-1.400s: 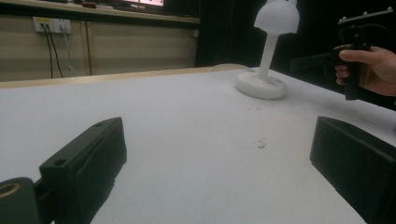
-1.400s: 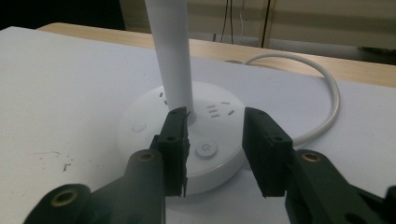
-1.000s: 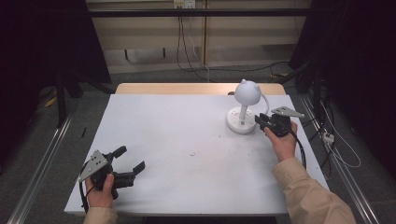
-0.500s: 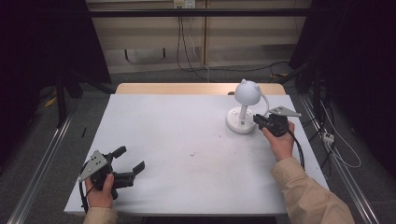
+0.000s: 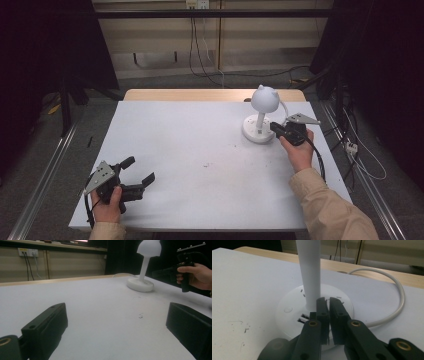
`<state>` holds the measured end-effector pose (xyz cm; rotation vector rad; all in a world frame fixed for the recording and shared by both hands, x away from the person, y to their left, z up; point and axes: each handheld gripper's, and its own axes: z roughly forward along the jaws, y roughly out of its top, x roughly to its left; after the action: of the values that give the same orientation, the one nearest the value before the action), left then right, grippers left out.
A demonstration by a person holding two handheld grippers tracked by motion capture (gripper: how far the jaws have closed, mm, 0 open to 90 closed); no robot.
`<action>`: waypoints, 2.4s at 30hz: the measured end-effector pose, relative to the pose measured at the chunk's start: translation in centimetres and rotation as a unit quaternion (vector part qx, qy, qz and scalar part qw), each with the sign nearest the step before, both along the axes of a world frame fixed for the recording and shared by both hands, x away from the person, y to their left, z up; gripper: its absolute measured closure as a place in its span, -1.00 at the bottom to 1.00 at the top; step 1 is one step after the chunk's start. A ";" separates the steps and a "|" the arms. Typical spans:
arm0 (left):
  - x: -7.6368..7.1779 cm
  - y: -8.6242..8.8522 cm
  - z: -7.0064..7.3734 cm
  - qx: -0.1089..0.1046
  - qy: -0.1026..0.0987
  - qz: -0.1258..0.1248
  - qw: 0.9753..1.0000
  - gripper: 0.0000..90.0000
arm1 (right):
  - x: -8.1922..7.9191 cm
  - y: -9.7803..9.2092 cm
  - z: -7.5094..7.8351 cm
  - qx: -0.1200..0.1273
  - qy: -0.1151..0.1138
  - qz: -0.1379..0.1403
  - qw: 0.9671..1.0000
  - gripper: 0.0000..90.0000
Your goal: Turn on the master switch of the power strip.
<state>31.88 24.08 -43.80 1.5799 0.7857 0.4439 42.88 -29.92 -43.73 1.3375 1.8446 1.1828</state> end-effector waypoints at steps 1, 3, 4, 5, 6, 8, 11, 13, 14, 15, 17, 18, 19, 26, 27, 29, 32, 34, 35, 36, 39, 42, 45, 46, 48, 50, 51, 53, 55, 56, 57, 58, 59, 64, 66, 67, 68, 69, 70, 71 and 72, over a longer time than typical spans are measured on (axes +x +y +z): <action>0.0 0.0 0.0 0.001 0.000 0.000 1.000 -0.92 | 0.0 0.0 0.0 0.001 0.000 0.000 1.000 0.94; 0.0 0.0 0.0 0.001 0.000 0.000 1.000 -0.92 | 0.1 0.0 -0.1 0.002 0.001 -0.001 1.000 0.96; 0.0 0.0 0.0 0.000 0.000 0.000 1.000 -0.92 | 0.1 0.0 -0.1 0.002 0.001 -0.001 1.000 0.97; 0.0 0.1 0.0 0.000 0.000 0.000 1.000 -0.92 | 0.1 0.0 -0.1 0.001 0.001 -0.001 1.000 0.98; 0.0 0.1 0.0 0.000 0.000 0.001 1.000 -0.92 | 0.1 0.0 -0.1 0.001 0.001 -0.001 1.000 1.00; 0.0 0.1 0.0 0.001 0.000 0.000 1.000 -0.92 | 0.2 -0.1 -0.2 0.001 0.003 0.001 1.000 1.00; 0.1 0.1 0.0 -0.001 0.000 -0.001 1.000 -0.92 | 0.1 0.0 -0.4 0.000 0.007 0.004 1.000 1.00; 0.0 0.1 0.0 0.000 0.000 0.000 1.000 -0.92 | 0.2 0.1 -0.4 -0.001 0.007 0.005 1.000 1.00; 0.0 0.1 0.0 -0.001 0.000 0.000 1.000 -0.92 | 0.2 0.1 -0.5 -0.002 0.008 0.005 1.000 1.00; 0.0 0.1 0.0 -0.001 0.000 0.000 1.000 -0.92 | 0.2 0.1 -0.5 -0.001 0.009 0.005 1.000 1.00; 0.0 0.1 0.0 -0.001 0.000 -0.001 1.000 -0.92 | 0.3 0.2 -0.6 -0.004 0.009 0.005 1.000 1.00; 0.0 0.1 -0.1 -0.001 0.000 -0.001 1.000 -0.92 | 0.3 0.2 -0.7 -0.004 0.011 0.005 1.000 1.00; 0.0 0.1 0.0 0.000 0.000 -0.001 1.000 -0.92 | 0.4 0.2 -0.8 -0.006 0.011 0.005 1.000 1.00; 0.1 0.1 -0.1 0.000 -0.001 -0.001 1.000 -0.92 | 0.6 0.5 -1.2 -0.014 0.012 0.003 1.000 1.00; 0.0 0.2 -0.1 0.001 0.000 0.000 1.000 -0.92 | 0.6 0.5 -1.3 -0.016 0.013 0.001 1.000 1.00; 0.1 0.2 -0.1 0.001 -0.001 -0.001 1.000 -0.92 | 0.7 0.4 -1.4 -0.016 0.014 0.000 1.000 1.00; 0.1 0.2 -0.1 0.002 -0.001 -0.001 1.000 -0.92 | 0.8 0.4 -1.6 -0.019 0.013 -0.001 1.000 1.00; 0.1 0.1 -0.1 0.002 0.000 -0.002 1.000 -0.92 | 0.8 0.4 -1.6 -0.018 0.011 -0.002 1.000 1.00; 0.1 0.1 -0.1 0.002 0.000 -0.002 1.000 -0.92 | 0.8 0.4 -1.6 -0.018 0.011 -0.002 1.000 1.00; 0.1 0.1 -0.1 0.002 0.000 -0.002 1.000 -0.92 | 0.8 0.4 -1.6 -0.019 0.012 -0.002 1.000 1.00; 0.0 0.1 0.0 0.001 0.000 -0.002 1.000 -0.92 | 0.8 0.4 -1.7 -0.018 0.013 -0.003 1.000 1.00; 0.0 0.1 -0.1 0.002 0.000 -0.002 1.000 -0.92 | 0.9 0.3 -1.7 -0.017 0.013 -0.005 1.000 1.00; 0.0 0.1 -0.1 0.002 0.000 -0.002 1.000 -0.92 | 0.9 0.3 -1.8 -0.017 0.016 -0.004 1.000 1.00; 0.1 0.2 -0.1 0.002 0.000 -0.002 1.000 -0.92 | 0.9 0.3 -1.8 -0.017 0.014 -0.003 1.000 1.00; 0.1 0.2 -0.1 0.002 0.000 -0.002 1.000 -0.92 | 1.0 0.3 -1.9 -0.017 0.013 -0.003 1.000 1.00; 0.1 0.2 -0.1 0.002 0.000 -0.002 1.000 -0.92 | 1.0 0.3 -2.0 -0.019 0.011 -0.001 1.000 1.00; 0.1 0.2 -0.1 0.002 0.000 -0.002 1.000 -0.92 | 1.0 0.3 -2.0 -0.019 0.012 -0.001 1.000 1.00; 0.1 0.2 -0.1 0.003 0.000 -0.002 1.000 -0.92 | 1.0 0.3 -2.0 -0.020 0.011 -0.001 1.000 1.00; 0.0 0.2 0.0 0.002 0.000 -0.002 1.000 -0.92 | 1.0 0.3 -2.0 -0.020 0.012 0.000 1.000 1.00; 0.0 0.1 0.0 0.002 0.000 -0.002 1.000 -0.92 | 1.0 0.3 -2.0 -0.020 0.012 0.000 1.000 1.00; 0.0 0.1 0.0 0.002 0.000 -0.003 1.000 -0.92 | 1.0 0.3 -2.0 -0.022 0.011 0.000 1.000 1.00; 0.0 0.1 -0.1 0.003 0.000 -0.002 1.000 -0.92 | 1.0 0.3 -2.0 -0.023 0.010 0.001 1.000 1.00; 0.0 0.1 -0.1 0.002 0.000 -0.002 1.000 -0.92 | 1.0 0.3 -2.0 -0.025 0.010 0.001 1.000 1.00; 0.0 0.1 -0.1 0.004 0.000 -0.003 1.000 -0.92 | 1.0 0.3 -2.0 -0.025 0.010 0.001 1.000 1.00; 0.0 0.1 -0.1 0.005 0.000 -0.004 1.000 -0.92 | 1.0 0.3 -2.0 -0.027 0.010 0.001 1.000 1.00; 0.0 0.1 0.0 0.005 0.000 -0.003 1.000 -0.92 | 1.0 0.3 -2.0 -0.027 0.010 0.001 1.000 1.00; 0.0 0.1 0.0 0.004 0.000 -0.002 1.000 -0.92 | 1.0 0.3 -2.0 -0.026 0.011 0.001 1.000 1.00; 0.0 0.1 0.0 0.005 0.000 -0.003 1.000 -0.92 | 1.0 0.3 -2.0 -0.025 0.011 0.001 1.000 1.00; 0.0 0.1 0.0 0.005 0.000 -0.003 1.000 -0.92 | 0.9 0.3 -2.0 -0.022 0.013 0.001 1.000 1.00; 0.0 0.1 0.0 0.005 0.000 -0.003 1.000 -0.92 | 0.9 0.3 -2.0 -0.023 0.011 0.001 1.000 1.00; 0.0 0.1 -0.1 0.005 0.000 -0.003 1.000 -0.92 | 0.9 0.3 -2.1 -0.023 0.011 0.001 1.000 1.00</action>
<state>31.88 24.16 -43.85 1.5912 0.7798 0.4447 43.83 -29.65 -45.78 1.3292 1.8778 1.1234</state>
